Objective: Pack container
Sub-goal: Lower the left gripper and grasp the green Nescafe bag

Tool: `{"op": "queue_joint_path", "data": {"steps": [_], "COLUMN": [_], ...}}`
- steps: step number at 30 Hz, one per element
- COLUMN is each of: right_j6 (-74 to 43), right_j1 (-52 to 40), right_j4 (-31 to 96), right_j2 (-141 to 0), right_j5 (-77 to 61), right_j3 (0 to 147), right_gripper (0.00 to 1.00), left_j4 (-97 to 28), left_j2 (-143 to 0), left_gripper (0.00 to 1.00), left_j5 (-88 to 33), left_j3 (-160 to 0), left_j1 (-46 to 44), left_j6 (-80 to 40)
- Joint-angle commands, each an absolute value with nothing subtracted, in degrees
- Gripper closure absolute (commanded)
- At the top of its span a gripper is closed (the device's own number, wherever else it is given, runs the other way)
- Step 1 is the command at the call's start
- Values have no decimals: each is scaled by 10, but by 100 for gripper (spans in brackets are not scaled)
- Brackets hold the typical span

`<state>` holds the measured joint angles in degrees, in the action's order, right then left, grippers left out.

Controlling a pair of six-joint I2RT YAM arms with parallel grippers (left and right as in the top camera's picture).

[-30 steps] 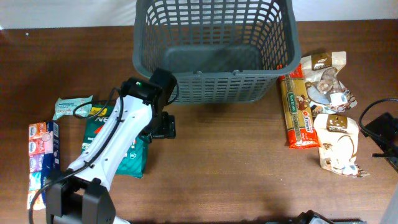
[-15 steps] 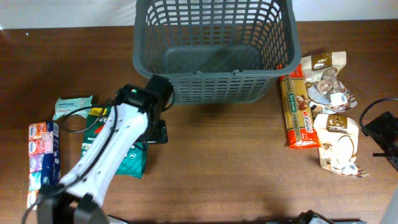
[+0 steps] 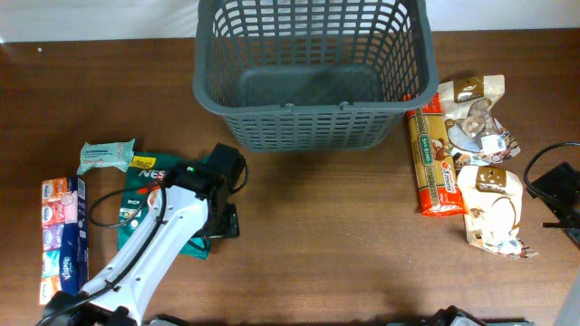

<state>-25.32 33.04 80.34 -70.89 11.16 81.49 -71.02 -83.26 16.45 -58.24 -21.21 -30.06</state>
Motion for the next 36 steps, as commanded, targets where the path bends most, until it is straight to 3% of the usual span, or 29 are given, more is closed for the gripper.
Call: {"op": "queue_joint_path", "data": {"steps": [1,9,14,22,36], "right_j6": [-258,-257,-253,-253,-243], "right_j1": [334,334,334,334,334], "right_j4": [804,808,808,808,808], "right_j2": [-708,-708,-708,-708,-708], "right_j5": [109,97,94,83,75], "right_j3": [816,816,816,816,816], "right_gripper": [1,1,1,1,1], "left_j4": [-688,-599,-556,-526,-463], "left_j2": [-832,-833,-833,-837,-939], "left_gripper": [1,1,1,1,1], "left_j5": [150,170,238,316,268], "left_j3": [-568,-529,-498,-489,-489], "left_j1": [-209,-209,-209,-209,-209], "left_j6": [-309,-309,-376,-377,-316]}}
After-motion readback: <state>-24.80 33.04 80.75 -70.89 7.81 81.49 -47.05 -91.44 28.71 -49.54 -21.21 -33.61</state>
